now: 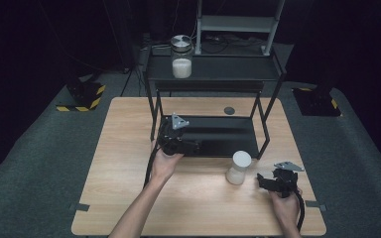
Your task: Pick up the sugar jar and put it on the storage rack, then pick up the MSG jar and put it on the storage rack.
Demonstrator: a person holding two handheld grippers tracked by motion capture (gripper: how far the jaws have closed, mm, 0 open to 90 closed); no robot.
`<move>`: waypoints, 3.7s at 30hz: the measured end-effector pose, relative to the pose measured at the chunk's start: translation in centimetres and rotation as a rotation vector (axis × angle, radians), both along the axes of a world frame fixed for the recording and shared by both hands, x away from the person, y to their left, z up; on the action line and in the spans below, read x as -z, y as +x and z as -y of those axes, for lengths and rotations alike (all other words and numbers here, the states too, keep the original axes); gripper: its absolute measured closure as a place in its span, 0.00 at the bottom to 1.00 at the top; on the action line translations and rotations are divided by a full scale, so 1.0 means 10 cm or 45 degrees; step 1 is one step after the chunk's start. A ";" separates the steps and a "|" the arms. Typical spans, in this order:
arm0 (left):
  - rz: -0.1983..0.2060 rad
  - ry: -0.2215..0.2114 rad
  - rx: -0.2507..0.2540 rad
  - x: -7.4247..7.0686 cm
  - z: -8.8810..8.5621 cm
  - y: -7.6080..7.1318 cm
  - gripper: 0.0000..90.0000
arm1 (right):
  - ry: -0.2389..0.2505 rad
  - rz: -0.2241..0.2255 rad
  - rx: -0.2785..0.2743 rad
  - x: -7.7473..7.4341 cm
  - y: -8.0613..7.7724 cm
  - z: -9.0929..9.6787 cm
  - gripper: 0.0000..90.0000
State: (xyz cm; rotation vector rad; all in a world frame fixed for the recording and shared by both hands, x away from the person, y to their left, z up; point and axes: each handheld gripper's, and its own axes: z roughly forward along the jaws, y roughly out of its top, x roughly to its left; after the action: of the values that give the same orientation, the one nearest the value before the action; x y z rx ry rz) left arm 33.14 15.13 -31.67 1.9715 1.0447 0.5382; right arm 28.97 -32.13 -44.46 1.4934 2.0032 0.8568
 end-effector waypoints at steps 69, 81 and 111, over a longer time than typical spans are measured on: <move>-0.172 0.100 -0.198 1.32 0.19 -0.20 0.05 | 0.000 0.004 0.000 0.00 0.00 -0.01 0.10; -0.173 0.096 -0.194 1.32 0.18 -0.20 0.05 | 0.016 -0.005 -0.037 0.00 -0.02 0.03 0.07; -0.173 0.095 -0.194 1.32 0.18 -0.20 0.05 | 0.159 0.037 -0.410 -0.02 -0.11 -0.06 0.06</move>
State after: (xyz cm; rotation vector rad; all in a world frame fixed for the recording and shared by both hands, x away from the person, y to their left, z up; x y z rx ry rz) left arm 31.16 13.29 -44.86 2.0272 1.2842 0.5375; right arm 27.83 -31.56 -44.22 1.2291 2.2401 1.1447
